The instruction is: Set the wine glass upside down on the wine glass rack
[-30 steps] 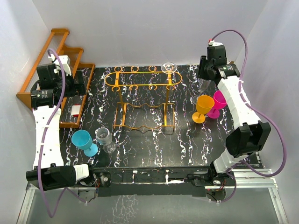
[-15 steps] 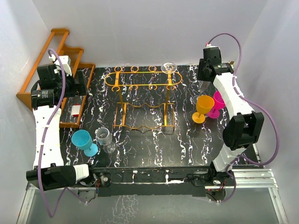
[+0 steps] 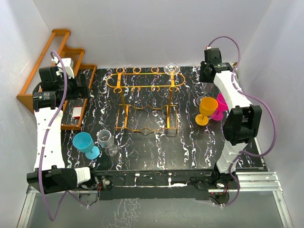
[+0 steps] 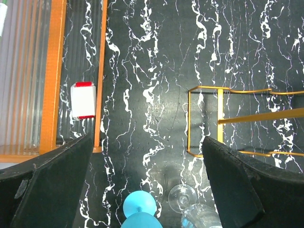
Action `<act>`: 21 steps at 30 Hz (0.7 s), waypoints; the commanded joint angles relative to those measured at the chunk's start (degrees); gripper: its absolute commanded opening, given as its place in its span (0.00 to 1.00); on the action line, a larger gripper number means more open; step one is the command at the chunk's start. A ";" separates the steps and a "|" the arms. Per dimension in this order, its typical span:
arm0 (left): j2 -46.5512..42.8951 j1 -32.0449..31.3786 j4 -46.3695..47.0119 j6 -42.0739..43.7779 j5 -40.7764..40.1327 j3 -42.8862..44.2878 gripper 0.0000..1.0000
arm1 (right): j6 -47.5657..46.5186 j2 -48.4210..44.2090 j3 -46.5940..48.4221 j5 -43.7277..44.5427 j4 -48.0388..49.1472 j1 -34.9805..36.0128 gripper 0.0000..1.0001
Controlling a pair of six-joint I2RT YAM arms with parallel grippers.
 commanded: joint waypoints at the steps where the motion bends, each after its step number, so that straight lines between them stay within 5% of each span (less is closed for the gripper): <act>1: 0.03 0.26 0.56 -0.15 1.50 -1.51 0.97 | -0.59 1.19 3.09 -1.17 -1.01 -0.09 0.16; 2: 0.03 0.27 0.48 -0.20 1.62 -1.57 0.97 | -0.55 1.37 3.52 -1.19 -1.48 -0.15 0.09; 8: 0.73 0.31 0.23 -0.47 2.21 0.87 0.97 | 0.26 -4.02 5.07 -0.25 -0.97 -0.15 0.08; 21: 2.60 0.28 2.95 -5.13 9.64 12.72 0.97 | 4.27 -31.12 -9.15 -4.68 21.91 -0.53 0.08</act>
